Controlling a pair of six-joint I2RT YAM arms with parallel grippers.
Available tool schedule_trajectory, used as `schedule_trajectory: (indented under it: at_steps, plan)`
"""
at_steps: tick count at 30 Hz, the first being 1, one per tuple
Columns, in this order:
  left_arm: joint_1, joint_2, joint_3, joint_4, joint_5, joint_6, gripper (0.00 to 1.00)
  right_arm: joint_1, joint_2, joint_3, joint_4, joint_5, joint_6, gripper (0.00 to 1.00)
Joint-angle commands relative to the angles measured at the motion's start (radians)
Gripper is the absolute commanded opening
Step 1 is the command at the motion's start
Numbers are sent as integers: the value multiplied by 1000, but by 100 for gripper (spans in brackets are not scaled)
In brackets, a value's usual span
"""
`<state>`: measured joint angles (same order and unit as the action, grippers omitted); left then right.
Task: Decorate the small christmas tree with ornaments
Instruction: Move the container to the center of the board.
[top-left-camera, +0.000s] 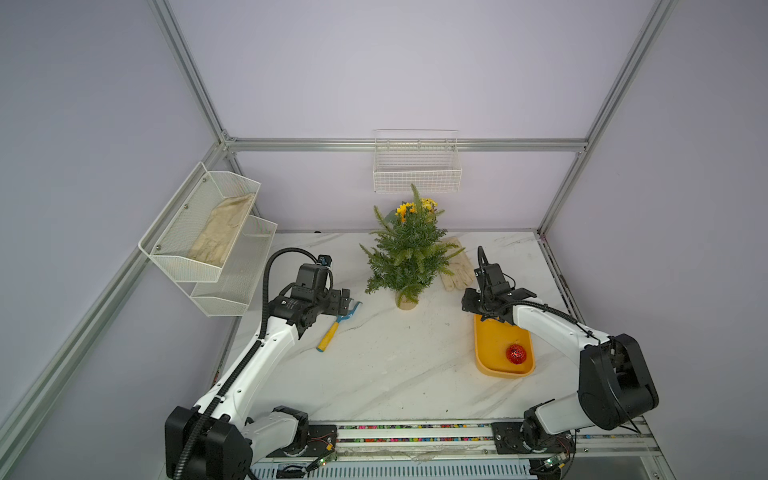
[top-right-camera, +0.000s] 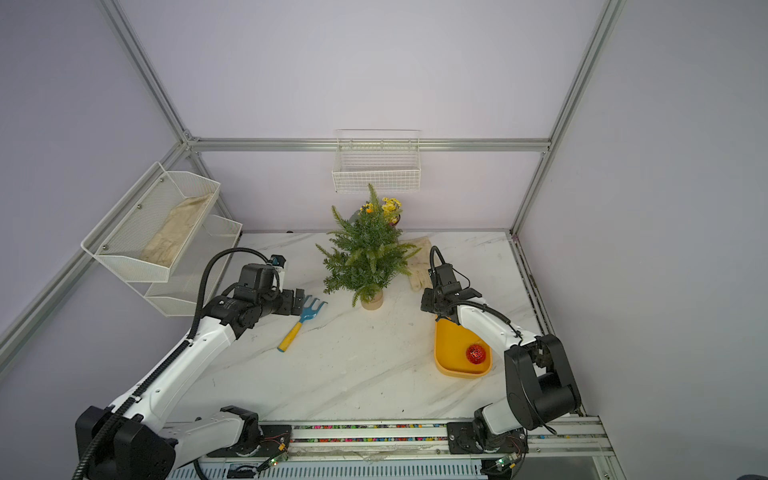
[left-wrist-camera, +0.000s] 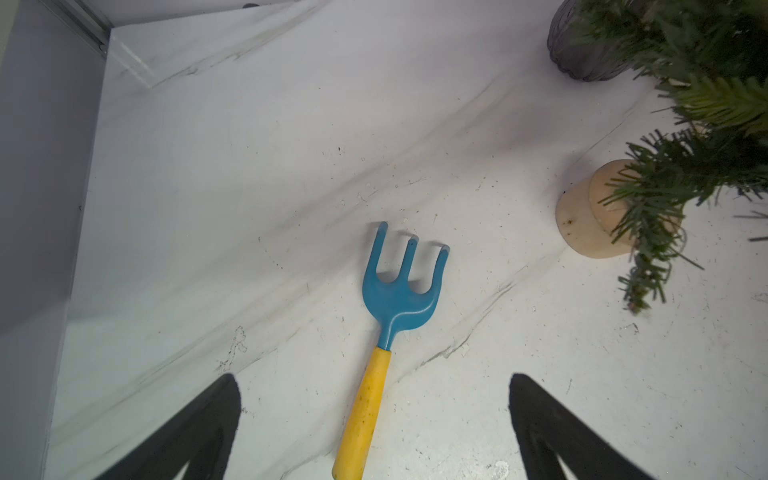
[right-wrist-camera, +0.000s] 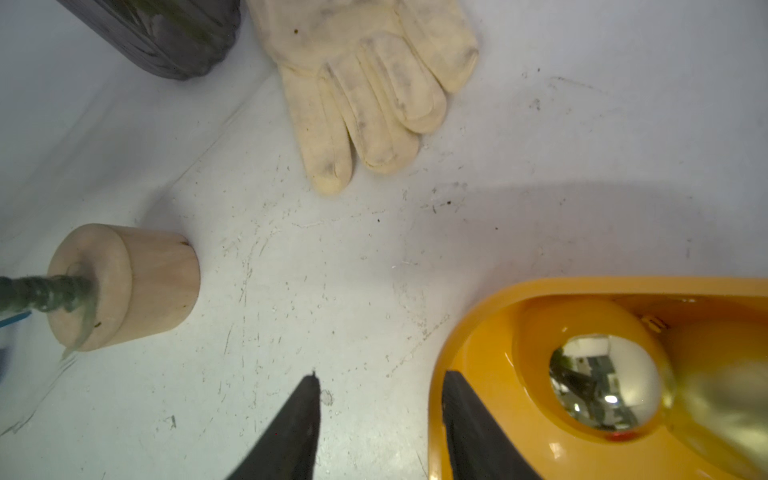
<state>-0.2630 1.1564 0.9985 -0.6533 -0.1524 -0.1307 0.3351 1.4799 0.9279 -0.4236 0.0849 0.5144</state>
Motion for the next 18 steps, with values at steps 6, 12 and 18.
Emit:
schedule_trajectory:
  at_steps: [6,12,18]
  plan:
    - [1,-38,-20,20,-31,35,100,38,39,-60,-9,58,88,31]
    - [4,-41,-18,20,-33,36,100,65,42,-60,-16,91,91,16]
    - [4,-41,-18,23,-28,36,100,126,25,-50,-35,93,97,3]
